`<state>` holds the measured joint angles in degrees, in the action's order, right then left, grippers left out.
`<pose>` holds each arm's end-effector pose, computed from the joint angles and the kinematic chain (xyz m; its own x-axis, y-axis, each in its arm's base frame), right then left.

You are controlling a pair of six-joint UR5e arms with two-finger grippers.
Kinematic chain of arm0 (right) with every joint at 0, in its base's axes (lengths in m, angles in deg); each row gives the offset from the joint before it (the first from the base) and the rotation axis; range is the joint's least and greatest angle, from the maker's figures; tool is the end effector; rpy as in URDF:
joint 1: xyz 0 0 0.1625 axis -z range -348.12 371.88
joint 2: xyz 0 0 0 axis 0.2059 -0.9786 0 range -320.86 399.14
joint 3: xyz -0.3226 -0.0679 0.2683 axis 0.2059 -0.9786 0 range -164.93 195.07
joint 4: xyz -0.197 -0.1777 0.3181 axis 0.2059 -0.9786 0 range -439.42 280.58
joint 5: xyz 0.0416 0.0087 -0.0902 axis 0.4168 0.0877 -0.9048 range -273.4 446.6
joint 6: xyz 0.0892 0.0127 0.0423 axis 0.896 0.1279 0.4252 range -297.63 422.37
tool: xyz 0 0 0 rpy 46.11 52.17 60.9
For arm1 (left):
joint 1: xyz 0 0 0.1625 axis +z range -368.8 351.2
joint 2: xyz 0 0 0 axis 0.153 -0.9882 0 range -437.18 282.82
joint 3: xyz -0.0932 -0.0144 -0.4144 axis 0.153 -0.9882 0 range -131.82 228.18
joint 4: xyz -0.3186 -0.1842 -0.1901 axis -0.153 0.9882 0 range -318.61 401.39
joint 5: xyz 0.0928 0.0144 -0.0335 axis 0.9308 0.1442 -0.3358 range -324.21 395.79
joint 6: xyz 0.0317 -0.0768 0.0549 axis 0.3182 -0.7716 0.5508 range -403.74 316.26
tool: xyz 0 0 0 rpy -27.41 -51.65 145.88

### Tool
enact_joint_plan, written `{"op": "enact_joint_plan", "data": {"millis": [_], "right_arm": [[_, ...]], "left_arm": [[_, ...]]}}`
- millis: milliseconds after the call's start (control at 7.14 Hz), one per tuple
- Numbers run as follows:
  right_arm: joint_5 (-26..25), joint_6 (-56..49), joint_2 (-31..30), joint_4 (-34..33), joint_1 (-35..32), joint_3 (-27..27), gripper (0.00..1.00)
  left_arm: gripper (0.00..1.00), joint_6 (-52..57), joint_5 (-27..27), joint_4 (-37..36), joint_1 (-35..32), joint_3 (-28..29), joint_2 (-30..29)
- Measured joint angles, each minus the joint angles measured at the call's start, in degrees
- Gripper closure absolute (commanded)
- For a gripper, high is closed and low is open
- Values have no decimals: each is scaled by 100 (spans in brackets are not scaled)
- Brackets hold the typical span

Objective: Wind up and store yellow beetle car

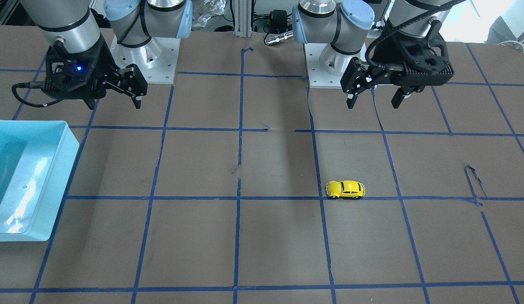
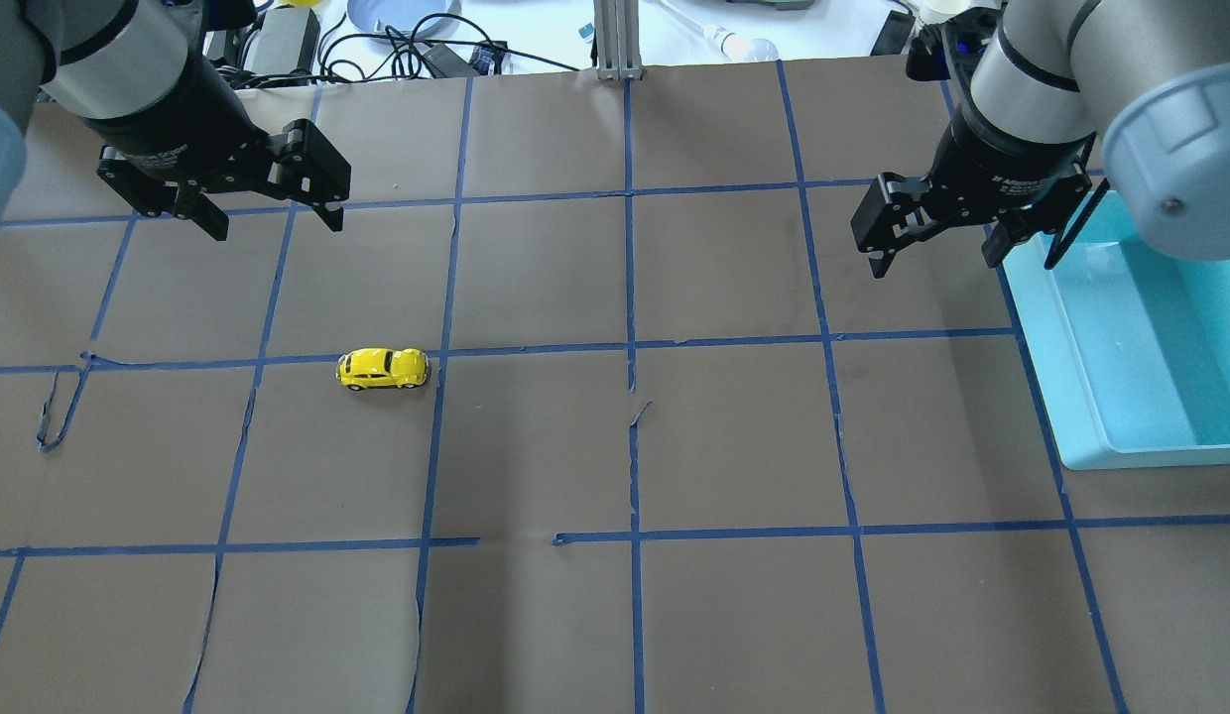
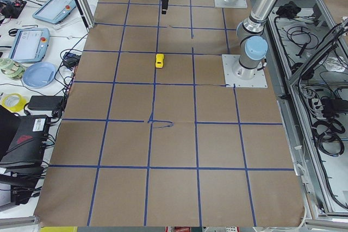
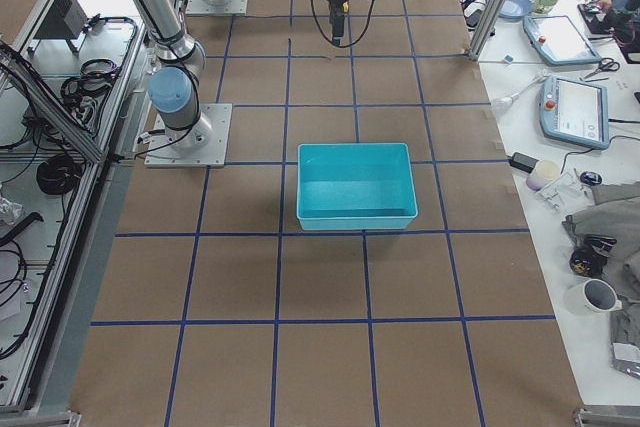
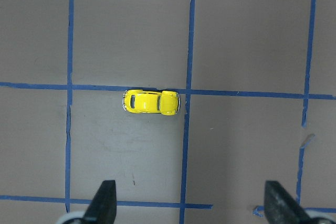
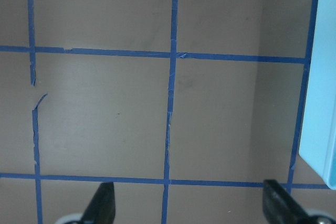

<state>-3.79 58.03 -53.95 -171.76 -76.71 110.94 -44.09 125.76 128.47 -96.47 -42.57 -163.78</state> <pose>0.1212 -0.4709 0.4676 -0.9987 -0.0511 0.0062 -0.0511 0.9987 0.0082 -0.1139 -0.4805 0.5154 -0.9989 -0.0469 0.0011 -0.0468 0.9942 -0.0967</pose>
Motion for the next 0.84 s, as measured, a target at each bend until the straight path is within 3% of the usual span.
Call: {"op": "enact_joint_plan", "data": {"millis": [420,840], "right_arm": [[-2,40,1,-3,0,-2,0],[-14,58,1,-3,0,1,0]], "left_arm": [[5,48,-10,11,-5,-45,-15],[6,2047,36,-54,82,-309,-185]]}}
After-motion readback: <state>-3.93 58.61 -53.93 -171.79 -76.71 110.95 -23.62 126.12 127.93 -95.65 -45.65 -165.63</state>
